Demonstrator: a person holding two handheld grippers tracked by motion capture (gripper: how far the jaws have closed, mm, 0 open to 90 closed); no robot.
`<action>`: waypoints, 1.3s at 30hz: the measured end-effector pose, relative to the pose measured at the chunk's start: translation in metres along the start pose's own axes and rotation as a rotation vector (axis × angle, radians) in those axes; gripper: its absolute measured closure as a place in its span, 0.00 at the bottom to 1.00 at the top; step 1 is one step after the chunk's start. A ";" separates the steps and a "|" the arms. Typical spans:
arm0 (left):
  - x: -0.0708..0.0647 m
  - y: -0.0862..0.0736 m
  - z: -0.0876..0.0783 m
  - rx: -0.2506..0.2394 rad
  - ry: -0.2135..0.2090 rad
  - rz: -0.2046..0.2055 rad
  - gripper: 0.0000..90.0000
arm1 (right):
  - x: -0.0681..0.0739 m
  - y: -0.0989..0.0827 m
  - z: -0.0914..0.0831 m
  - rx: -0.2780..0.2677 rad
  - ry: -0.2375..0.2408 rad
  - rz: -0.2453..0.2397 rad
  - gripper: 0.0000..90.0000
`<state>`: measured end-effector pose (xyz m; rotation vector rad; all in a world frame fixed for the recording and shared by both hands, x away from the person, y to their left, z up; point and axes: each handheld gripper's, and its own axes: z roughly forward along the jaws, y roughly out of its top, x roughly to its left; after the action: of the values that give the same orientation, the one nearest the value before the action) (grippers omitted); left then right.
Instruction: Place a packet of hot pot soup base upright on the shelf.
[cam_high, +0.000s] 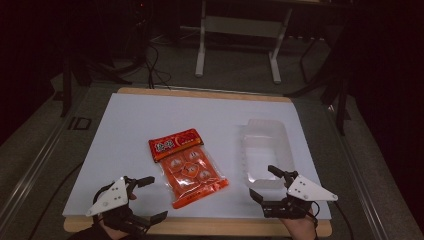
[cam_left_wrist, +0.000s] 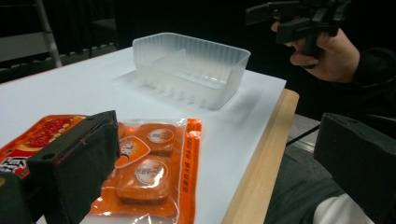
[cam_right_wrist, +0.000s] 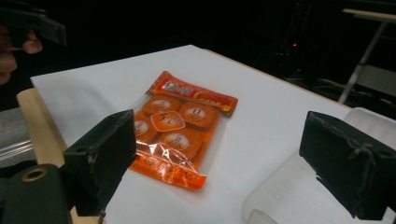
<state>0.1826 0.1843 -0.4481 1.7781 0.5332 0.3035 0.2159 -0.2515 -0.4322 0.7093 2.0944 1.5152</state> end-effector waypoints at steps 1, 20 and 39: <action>0.000 0.003 0.001 0.005 0.010 0.004 0.01 | 0.001 0.000 0.000 0.000 0.008 -0.001 0.12; 0.042 0.031 0.005 -0.020 0.107 0.026 0.02 | 0.006 0.006 0.002 0.000 0.013 -0.026 0.12; 0.083 0.029 0.014 0.000 0.215 -0.017 0.01 | 0.007 0.008 0.001 -0.010 -0.003 -0.004 0.11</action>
<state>0.2663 0.2086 -0.4296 1.7500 0.7004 0.4859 0.2127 -0.2440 -0.4255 0.7035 2.0833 1.5205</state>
